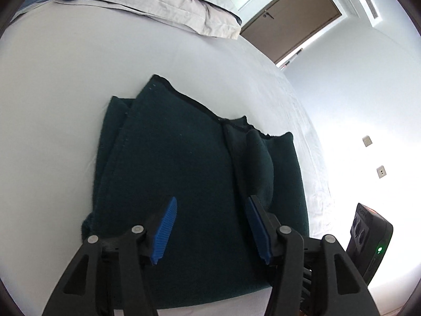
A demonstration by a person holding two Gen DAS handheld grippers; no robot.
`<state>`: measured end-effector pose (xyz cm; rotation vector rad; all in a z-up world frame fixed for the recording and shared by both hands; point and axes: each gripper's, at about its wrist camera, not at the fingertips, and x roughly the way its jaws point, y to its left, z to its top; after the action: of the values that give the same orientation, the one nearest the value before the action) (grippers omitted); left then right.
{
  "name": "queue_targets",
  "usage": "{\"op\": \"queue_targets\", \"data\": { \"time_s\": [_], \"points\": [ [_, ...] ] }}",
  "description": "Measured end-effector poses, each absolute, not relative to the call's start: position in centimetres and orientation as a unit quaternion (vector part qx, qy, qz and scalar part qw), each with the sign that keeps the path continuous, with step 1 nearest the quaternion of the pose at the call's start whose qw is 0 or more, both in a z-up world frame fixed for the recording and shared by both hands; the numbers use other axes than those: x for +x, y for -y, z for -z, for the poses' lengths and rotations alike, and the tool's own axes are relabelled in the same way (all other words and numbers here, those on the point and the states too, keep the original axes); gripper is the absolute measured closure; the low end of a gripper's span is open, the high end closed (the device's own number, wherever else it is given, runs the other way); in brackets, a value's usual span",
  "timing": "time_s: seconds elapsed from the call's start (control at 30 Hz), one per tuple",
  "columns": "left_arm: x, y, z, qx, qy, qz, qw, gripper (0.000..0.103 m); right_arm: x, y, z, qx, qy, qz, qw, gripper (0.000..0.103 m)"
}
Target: Fold small clothes
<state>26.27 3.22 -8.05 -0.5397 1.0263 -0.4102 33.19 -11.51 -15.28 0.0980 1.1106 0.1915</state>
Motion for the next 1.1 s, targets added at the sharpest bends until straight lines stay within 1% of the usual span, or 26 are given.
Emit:
{"op": "queue_targets", "data": {
  "time_s": [0.07,0.13,0.2,0.33,0.37,0.4,0.43,0.47,0.5,0.57,0.6,0.63,0.67,0.7,0.73,0.77,0.87,0.97,1.1],
  "points": [
    [26.8,-2.3,8.0,-0.254,-0.484,0.198,0.814,0.040,32.5,13.1,14.9,0.085,-0.521,-0.097,0.844,0.090],
    [27.6,-1.2,7.9,-0.255,-0.491,0.210,0.806,0.035,31.7,14.4,14.9,0.092,-0.513,-0.099,0.848,0.090],
    [28.6,0.5,8.2,-0.256,-0.511,0.228,0.788,0.033,30.6,14.9,14.8,0.092,-0.510,-0.102,0.849,0.089],
    [30.5,3.2,9.7,-0.243,-0.555,0.228,0.762,0.033,28.2,15.9,14.7,0.098,-0.497,-0.100,0.856,0.088],
    [30.6,3.8,9.8,-0.238,-0.558,0.226,0.762,0.035,27.7,16.1,14.6,0.100,-0.495,-0.100,0.857,0.087],
    [30.8,4.4,9.7,-0.230,-0.560,0.223,0.764,0.038,27.0,16.3,14.2,0.102,-0.492,-0.106,0.858,0.084],
    [30.9,4.7,9.6,-0.223,-0.562,0.219,0.766,0.047,26.2,16.5,14.2,0.103,-0.491,-0.110,0.858,0.082],
    [31.1,5.1,9.5,-0.216,-0.565,0.215,0.766,0.057,25.2,16.8,13.9,0.105,-0.489,-0.116,0.858,0.075],
    [31.3,5.3,9.5,-0.211,-0.567,0.214,0.767,0.061,23.8,17.1,13.4,0.106,-0.483,-0.125,0.860,0.062],
    [31.1,5.3,9.7,-0.201,-0.569,0.211,0.769,0.065,21.5,16.7,12.9,0.105,-0.468,-0.137,0.867,0.048],
    [31.0,5.3,9.7,-0.197,-0.570,0.209,0.770,0.066,20.4,16.8,12.7,0.103,-0.462,-0.137,0.870,0.047],
    [30.9,5.4,9.7,-0.197,-0.571,0.208,0.770,0.070,19.0,17.3,12.5,0.103,-0.460,-0.137,0.871,0.047],
    [30.8,5.5,9.6,-0.197,-0.571,0.209,0.769,0.076,18.1,17.7,12.6,0.107,-0.461,-0.140,0.870,0.047],
    [30.7,5.5,9.5,-0.196,-0.571,0.209,0.770,0.079,17.4,18.2,12.6,0.114,-0.462,-0.142,0.868,0.047],
    [30.6,5.6,9.3,-0.192,-0.570,0.210,0.771,0.086,16.7,18.8,12.7,0.122,-0.461,-0.141,0.867,0.047],
    [30.6,5.8,9.2,-0.189,-0.569,0.212,0.771,0.088,15.8,19.5,12.6,0.132,-0.460,-0.140,0.867,0.047],
    [30.4,5.7,8.3,-0.187,-0.565,0.223,0.772,0.089,14.0,21.2,11.7,0.150,-0.448,-0.130,0.872,0.047],
    [30.6,4.3,6.8,-0.192,-0.556,0.235,0.774,0.090,12.6,23.5,9.9,0.165,-0.414,-0.108,0.889,0.047],
    [31.0,1.5,5.1,-0.190,-0.544,0.236,0.782,0.090,11.7,26.9,8.8,0.185,-0.404,-0.080,0.892,0.047]
  ]
}}
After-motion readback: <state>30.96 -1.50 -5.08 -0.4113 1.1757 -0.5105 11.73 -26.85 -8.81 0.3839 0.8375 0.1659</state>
